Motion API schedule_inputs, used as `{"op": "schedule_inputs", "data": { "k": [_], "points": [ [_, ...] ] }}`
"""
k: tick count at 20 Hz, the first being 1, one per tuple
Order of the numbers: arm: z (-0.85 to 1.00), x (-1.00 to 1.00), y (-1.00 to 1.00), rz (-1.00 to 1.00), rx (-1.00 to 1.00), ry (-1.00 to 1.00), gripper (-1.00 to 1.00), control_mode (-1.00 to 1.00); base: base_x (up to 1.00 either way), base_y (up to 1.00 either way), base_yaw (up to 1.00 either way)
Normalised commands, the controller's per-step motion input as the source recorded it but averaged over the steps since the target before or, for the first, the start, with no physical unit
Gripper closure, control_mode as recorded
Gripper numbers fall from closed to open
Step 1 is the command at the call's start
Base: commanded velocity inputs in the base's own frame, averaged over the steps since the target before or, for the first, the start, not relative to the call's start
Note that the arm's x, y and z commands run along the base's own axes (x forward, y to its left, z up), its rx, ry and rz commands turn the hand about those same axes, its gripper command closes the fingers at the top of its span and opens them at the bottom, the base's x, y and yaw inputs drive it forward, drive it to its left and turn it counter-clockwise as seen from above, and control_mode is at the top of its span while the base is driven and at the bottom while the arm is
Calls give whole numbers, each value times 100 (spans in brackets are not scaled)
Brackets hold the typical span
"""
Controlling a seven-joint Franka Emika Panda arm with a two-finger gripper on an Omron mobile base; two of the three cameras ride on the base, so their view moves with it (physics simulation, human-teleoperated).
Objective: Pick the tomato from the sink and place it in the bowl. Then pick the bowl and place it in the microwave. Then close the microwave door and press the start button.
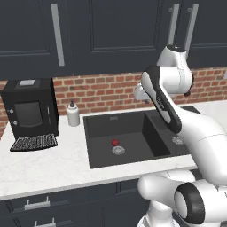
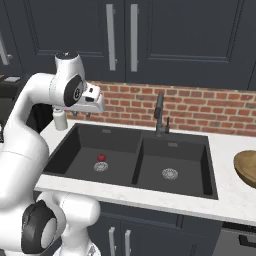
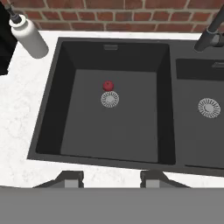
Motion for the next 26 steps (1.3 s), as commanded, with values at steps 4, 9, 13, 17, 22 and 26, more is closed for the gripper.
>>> {"op": "schedule_inputs", "data": {
  "k": [4,9,13,17,22,26],
  "points": [
    [0,-31,0,0,0,-5,-100,-100,0,0,0],
    [-14,-91,0,0,-2,-5,-100,-100,0,0,0],
    [-26,-95,0,0,0,0,-100,-100,0,0,0],
    [-42,-63,3,0,-2,-4,-100,-100,0,0,0],
    [-55,0,17,0,-2,-3,-100,-100,0,0,0],
    [-48,34,24,0,0,1,-100,-100,0,0,0]
  ]
}}
